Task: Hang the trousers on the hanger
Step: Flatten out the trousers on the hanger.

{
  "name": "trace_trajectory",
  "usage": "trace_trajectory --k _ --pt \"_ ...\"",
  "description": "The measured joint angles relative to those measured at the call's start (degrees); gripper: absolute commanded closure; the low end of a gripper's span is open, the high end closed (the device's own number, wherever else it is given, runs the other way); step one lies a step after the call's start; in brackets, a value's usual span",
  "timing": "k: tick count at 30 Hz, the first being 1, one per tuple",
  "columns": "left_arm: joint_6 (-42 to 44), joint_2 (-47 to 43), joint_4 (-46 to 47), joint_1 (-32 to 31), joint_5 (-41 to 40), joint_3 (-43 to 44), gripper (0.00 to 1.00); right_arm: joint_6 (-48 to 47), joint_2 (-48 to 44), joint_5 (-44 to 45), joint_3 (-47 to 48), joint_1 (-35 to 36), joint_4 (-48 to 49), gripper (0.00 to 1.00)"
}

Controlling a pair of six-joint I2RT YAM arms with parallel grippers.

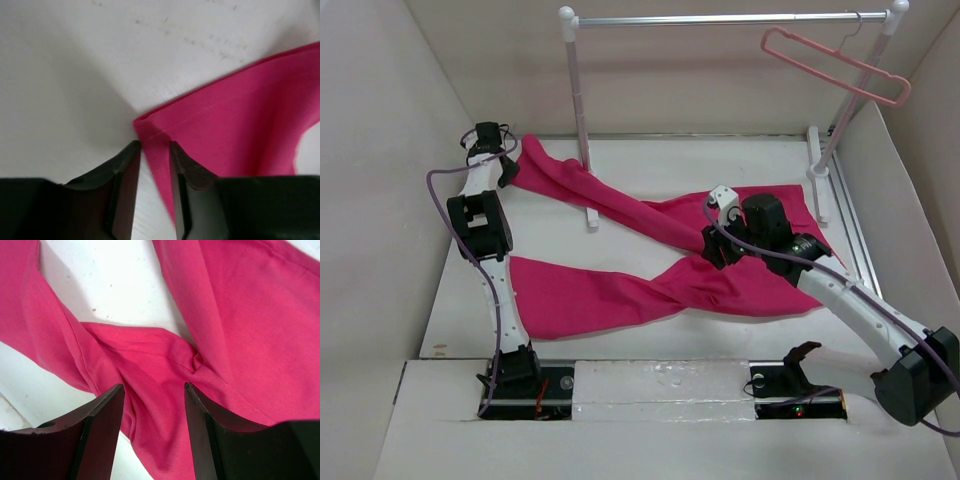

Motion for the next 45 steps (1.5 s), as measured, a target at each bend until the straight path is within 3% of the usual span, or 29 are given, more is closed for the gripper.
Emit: trace_trajectory --k 2,3,5,6,8,11,14,17,23,25,29,35,38,45 --pt "-0.42 -0.50 1.07 -0.02 -0.68 -1.79 0.84 -0.04 0.39 0.35 1.27 0.00 -0.33 0.43" --pt "-0.37 -0.94 1.11 -0.02 -0.68 -2.43 0.82 -0.07 0.76 0.52 2.03 0.00 -0.50 0.43" --pt "-0.33 -1.07 1.46 -0.02 -1.20 -2.78 0.72 -0.15 1.57 0.61 3.19 0.00 -0.59 0.43" --pt "-0.31 -1.07 1.53 -0.07 -1.49 -2.78 0.58 -0.24 1.81 0.61 3.43 0.00 -0.57 0.43" --pt "0.20 -1.07 1.29 -0.33 -2.21 -2.23 0.45 -0.26 1.92 0.59 3.56 0.00 -0.59 0.43" --pt "0.35 -1.07 0.37 -0.63 -3.39 -1.79 0.46 -0.24 1.92 0.52 3.58 -0.04 -0.59 0.43" --pt "0.76 -0.52 -1.31 -0.63 -3.91 -0.57 0.69 -0.24 1.77 0.48 3.58 -0.04 -0.70 0.44" --pt "1.18 1.66 -3.13 -0.61 -3.91 3.15 1.00 -0.20 0.92 0.28 3.58 -0.04 -1.33 0.44" --pt "1.68 2.12 -1.97 -0.61 -4.35 3.06 1.00 0.07 -2.34 0.33 4.44 -0.04 -3.02 0.44" --pt "1.68 -0.04 0.44 -0.59 -5.07 -1.05 1.00 0.20 -3.32 0.39 4.44 -0.15 -3.19 0.44" --pt "1.64 -10.29 4.35 1.11 -5.62 -17.90 1.00 0.22 -3.91 1.09 4.26 -1.40 -3.52 0.44" --pt "1.49 -25.75 4.37 8.55 -7.63 -35.32 1.00 0.15 -4.15 1.09 0.87 -4.85 -3.30 0.43" --pt "1.27 -32.46 3.50 9.64 -9.88 -40.35 1.00 0.15 -3.69 1.22 -0.83 -5.99 -3.32 0.42" --pt "2.69 -39.47 0.85 8.87 -15.13 -43.54 1.00 -0.24 -2.14 2.05 -1.84 -10.54 -3.45 0.28"
